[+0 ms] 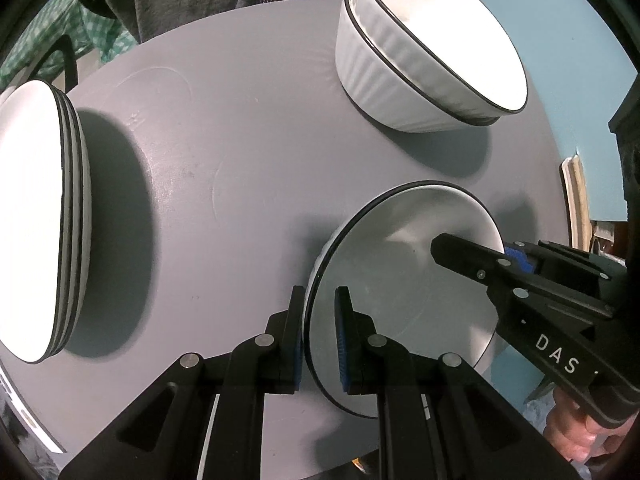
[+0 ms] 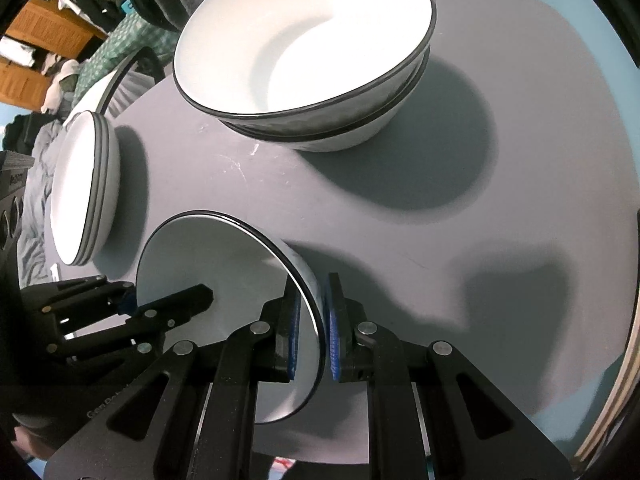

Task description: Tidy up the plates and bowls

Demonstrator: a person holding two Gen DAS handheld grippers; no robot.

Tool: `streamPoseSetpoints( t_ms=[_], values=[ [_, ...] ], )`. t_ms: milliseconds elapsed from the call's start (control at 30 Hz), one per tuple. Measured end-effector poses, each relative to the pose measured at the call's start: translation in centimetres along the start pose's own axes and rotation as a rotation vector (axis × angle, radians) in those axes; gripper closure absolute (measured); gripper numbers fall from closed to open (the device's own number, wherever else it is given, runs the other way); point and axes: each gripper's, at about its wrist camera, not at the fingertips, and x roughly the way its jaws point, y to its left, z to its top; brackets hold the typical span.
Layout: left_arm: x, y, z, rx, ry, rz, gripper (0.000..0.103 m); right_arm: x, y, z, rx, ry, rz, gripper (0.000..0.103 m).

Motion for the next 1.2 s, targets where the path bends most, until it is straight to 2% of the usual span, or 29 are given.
streamPoseSetpoints(
  t_ms=[367, 500, 867, 1200],
  values=[
    [1.5, -0.1, -0.4, 0.015, 0.025, -0.033, 0.09, 0.0, -0.6, -1.4, 0.023, 0.014, -0.017, 0.09],
    [1.2, 0.0, -0.4, 0.041, 0.015, -0.025, 0.092, -0.2, -0.7, -1.5, 0.029, 0.004, -0.028, 0.095],
    [0.0, 0.3, -0.3, 0.033, 0.01, -0.048, 0.092, -1.5, -0.8, -1.8, 0.071, -0.014, -0.017, 0.096],
    [0.1, 1.0, 0.2, 0.034, 0.008, -0.091, 0.092, -1.1, -2.1, -2.0, 0.13, -0.014, 0.055, 0.095]
  ],
)
